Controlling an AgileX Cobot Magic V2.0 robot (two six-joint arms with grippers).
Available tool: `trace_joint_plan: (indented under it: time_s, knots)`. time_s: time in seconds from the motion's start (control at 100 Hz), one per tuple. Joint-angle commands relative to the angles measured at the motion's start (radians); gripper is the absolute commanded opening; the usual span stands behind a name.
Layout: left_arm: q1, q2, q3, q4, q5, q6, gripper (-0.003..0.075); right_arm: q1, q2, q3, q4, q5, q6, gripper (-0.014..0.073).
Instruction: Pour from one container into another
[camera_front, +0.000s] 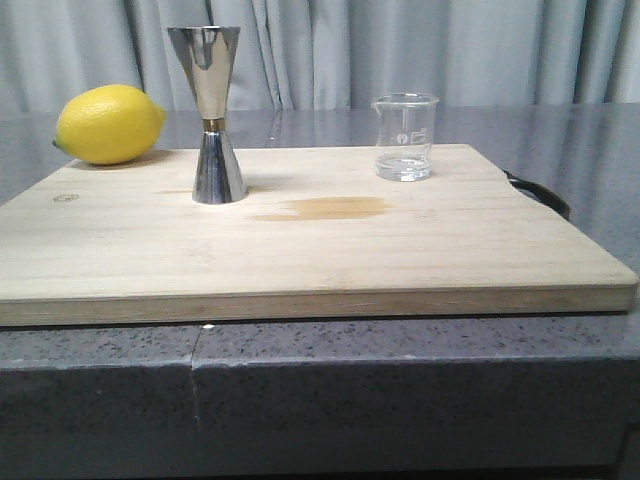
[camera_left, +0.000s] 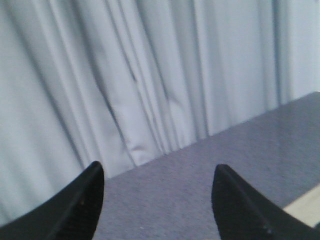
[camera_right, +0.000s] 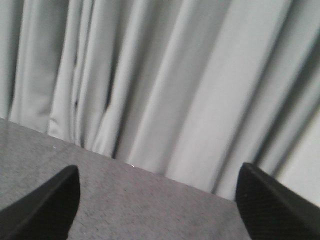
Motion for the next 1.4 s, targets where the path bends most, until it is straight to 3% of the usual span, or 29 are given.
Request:
trace_joint_plan:
  time_s: [0.0, 0.13, 0.28, 0.5, 0.67, 0.76, 0.9, 0.94, 1.39]
  knots:
    - [-0.031, -0.099, -0.012, -0.056, -0.129, -0.013, 0.0421, -0.005, -0.07, -0.011, 0.008, 0.029, -0.011, 0.057]
    - [-0.095, -0.222, 0.042, -0.06, -0.286, -0.013, 0.0421, -0.005, -0.172, 0.043, 0.008, -0.035, -0.008, 0.0566]
    - [-0.151, -0.348, 0.183, -0.06, -0.427, -0.013, 0.0419, -0.005, -0.283, 0.124, 0.008, -0.017, -0.008, 0.0482]
    - [-0.16, -0.55, 0.475, -0.118, -0.45, -0.013, 0.0365, -0.005, -0.461, 0.267, 0.021, 0.138, 0.007, 0.0454]
    - [-0.16, -0.702, 0.699, -0.197, -0.512, -0.013, 0.0323, -0.005, -0.602, 0.4, 0.057, 0.166, 0.011, 0.0444]
    - [-0.16, -0.737, 0.76, -0.197, -0.537, -0.013, 0.0219, -0.005, -0.65, 0.442, 0.057, 0.164, 0.011, 0.0332]
    - [-0.16, -0.749, 0.786, -0.199, -0.512, -0.013, 0.0006, -0.005, -0.668, 0.459, 0.057, 0.176, 0.011, 0.0004]
    - [-0.16, -0.749, 0.786, -0.199, -0.509, -0.013, -0.0018, -0.005, -0.668, 0.459, 0.057, 0.174, 0.011, -0.0075]
    - [-0.17, -0.749, 0.786, -0.213, -0.505, -0.013, -0.0019, -0.005, -0.668, 0.459, 0.058, 0.174, 0.014, -0.0071]
